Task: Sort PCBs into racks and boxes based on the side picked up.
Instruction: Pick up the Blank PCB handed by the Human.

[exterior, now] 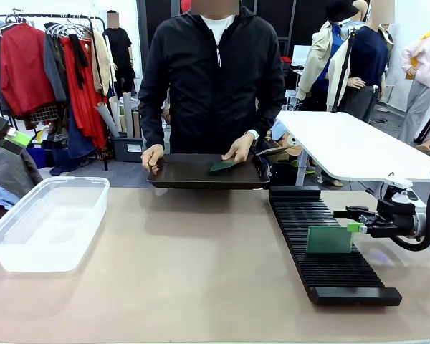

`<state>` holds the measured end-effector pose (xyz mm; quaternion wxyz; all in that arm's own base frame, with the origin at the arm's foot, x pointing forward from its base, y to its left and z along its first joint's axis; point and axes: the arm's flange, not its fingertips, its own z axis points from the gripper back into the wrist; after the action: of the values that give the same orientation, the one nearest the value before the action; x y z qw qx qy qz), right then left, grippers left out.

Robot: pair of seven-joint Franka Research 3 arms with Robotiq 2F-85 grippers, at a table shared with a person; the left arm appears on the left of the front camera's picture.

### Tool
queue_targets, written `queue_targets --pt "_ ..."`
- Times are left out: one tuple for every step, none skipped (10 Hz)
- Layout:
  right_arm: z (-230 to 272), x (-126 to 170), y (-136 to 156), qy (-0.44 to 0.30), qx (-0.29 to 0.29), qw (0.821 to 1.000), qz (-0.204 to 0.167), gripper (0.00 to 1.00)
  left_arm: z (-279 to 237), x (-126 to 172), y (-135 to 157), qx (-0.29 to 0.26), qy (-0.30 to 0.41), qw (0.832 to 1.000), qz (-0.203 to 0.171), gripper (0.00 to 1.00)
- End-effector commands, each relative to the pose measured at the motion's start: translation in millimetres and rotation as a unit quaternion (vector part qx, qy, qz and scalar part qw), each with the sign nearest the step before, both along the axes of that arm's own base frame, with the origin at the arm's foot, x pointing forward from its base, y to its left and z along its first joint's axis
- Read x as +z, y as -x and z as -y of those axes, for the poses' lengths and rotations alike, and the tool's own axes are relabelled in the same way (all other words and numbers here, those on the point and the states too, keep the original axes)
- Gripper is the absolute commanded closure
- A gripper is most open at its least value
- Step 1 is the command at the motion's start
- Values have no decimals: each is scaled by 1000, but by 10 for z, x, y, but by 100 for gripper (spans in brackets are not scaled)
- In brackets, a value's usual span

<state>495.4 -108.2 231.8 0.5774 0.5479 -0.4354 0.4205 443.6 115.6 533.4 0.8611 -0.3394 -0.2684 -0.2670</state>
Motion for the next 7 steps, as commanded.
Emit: queue_targets --pt "-7 35 -2 -2 1 1000 6 0 13 5 15 0 4 1000 0 0" --pt "-7 35 -2 -2 1 1000 6 0 13 5 15 0 4 1000 0 0" --pt "-7 35 -2 -2 1 1000 6 0 13 5 15 0 4 1000 0 0" --pt "-7 35 -2 -2 1 1000 6 0 13 5 15 0 4 1000 0 0" --pt "-7 35 -2 -2 1 1000 6 0 13 5 15 0 4 1000 0 0" --pt "-7 35 -2 -2 1 1000 6 0 13 5 15 0 4 1000 0 0" --pt "-7 35 -2 -2 1 1000 6 0 13 5 15 0 4 1000 0 0"
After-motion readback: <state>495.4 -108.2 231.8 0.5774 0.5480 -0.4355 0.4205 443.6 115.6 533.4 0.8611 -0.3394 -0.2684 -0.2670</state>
